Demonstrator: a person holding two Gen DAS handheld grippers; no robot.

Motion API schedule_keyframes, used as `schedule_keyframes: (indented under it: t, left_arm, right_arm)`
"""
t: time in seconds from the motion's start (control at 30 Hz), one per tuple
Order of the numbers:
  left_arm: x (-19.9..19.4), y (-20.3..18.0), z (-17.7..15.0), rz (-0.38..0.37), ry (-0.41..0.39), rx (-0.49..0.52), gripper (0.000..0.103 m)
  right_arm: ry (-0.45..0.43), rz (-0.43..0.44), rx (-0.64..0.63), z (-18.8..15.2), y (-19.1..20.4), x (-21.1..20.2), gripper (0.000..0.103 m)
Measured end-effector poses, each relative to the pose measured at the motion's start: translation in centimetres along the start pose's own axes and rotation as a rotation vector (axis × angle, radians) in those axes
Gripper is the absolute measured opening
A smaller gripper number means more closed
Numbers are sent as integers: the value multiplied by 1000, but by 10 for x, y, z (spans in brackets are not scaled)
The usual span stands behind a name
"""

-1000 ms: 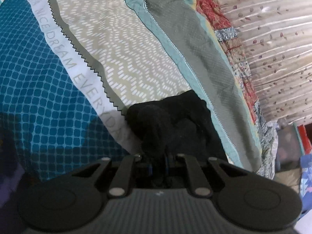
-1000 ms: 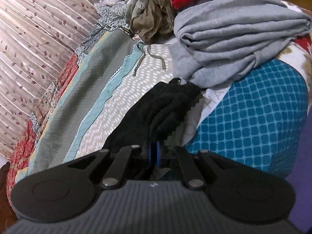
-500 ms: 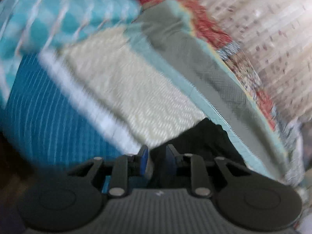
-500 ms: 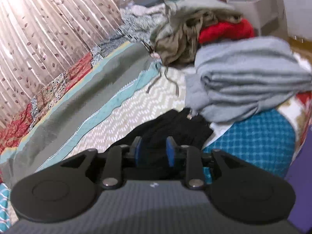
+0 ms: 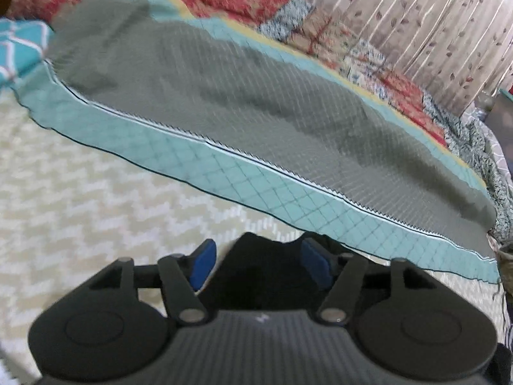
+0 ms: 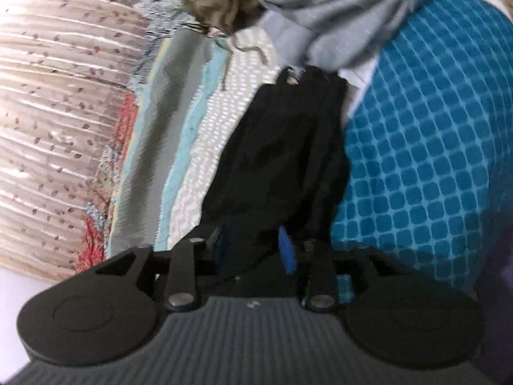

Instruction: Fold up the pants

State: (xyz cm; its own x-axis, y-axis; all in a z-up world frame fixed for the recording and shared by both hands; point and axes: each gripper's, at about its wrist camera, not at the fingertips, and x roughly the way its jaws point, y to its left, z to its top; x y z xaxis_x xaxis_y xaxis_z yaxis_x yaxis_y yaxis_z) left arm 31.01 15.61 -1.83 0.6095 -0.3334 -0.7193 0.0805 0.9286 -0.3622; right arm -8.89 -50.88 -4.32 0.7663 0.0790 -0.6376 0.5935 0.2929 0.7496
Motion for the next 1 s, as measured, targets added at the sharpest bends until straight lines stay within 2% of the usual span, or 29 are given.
schedule_keyframes:
  t: [0.1,0.17,0.2,0.23,0.27,0.3,0.37,0.43,0.6,0.67,0.77,0.83,0.87,0.93,0.97,1.0]
  left_arm:
    - [26,-7,-3,-11,34,0,75]
    - [41,-9,-3,-15,58,-9,76]
    - [51,-12,-3,-7,71,-11,72]
    - [59,-14,-4,13,88,-14,55]
    - [72,-14,-6,42,132,-11,38]
    - [80,-15,-8,64,161,1,31]
    - [77,-21,-11,79,115,59,22]
    - [63,-23,-11,62,63,83,12]
    - [-5,21,3,-61,-141,-171,11]
    - [-31,43,5,-47,-229,-244,11]
    - [-55,73,8,-19,-330,-347,11]
    - [-54,85,12,10,-337,-404,12]
    - [-50,88,14,43,-334,-421,14]
    - [-34,85,17,169,-308,-414,23]
    - [-23,85,16,240,-278,-414,27]
    - [-17,88,15,272,-242,-417,28]
  right_arm:
    - [2,-30,19,1,0,5,44]
    - [-1,-37,44,4,0,9,44]
    - [-5,-32,47,5,1,11,44]
    - [-15,-34,42,6,3,13,44]
    - [-26,-48,31,6,6,15,38]
    - [-41,-68,12,5,10,16,23]
    - [-62,-112,-53,5,20,17,12]
    - [-98,-121,-128,1,35,10,10]
    - [-201,-67,-322,4,97,-10,9]
    - [-221,-34,-394,15,128,-8,9]
    - [-231,12,-473,37,178,18,9]
    - [-231,35,-531,52,215,52,9]
    - [-212,47,-539,61,229,73,9]
    - [-149,89,-567,74,255,119,14]
    - [-130,94,-585,74,258,135,25]
    - [-124,59,-595,72,263,149,46]
